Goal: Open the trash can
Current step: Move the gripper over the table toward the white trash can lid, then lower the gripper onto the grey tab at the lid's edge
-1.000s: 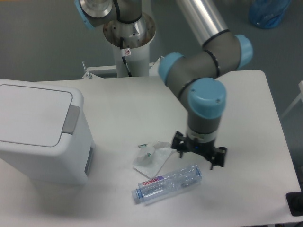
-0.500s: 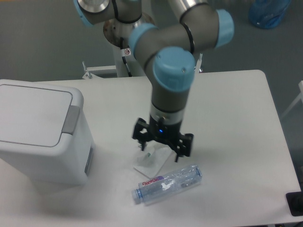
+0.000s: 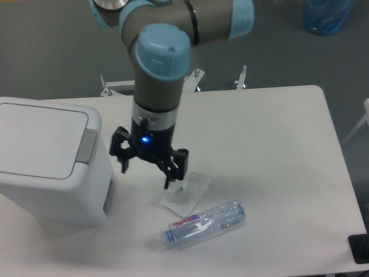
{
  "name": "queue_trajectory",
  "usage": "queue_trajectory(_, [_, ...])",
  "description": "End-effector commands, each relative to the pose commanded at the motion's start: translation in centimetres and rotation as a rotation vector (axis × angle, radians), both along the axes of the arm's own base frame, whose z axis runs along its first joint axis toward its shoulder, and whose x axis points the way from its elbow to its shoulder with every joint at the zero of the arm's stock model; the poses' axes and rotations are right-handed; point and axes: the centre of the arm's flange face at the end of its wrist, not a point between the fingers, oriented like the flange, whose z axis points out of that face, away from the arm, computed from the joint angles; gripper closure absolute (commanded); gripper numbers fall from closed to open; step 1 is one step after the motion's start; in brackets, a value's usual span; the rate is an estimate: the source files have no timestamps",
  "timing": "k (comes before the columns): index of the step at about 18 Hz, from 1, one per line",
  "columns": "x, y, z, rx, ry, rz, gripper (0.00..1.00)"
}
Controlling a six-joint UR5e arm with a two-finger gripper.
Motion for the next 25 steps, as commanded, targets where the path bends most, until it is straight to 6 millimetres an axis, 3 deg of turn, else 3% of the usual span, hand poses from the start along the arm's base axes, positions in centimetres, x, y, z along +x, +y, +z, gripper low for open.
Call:
queue_trajectory(7, [2.6,0.4,1.3,0.016,-0.041,0.06,0.0])
queue_trajectory(25, [3.4,-0.7,0.6,0.003,-0.058,0.051,0.0])
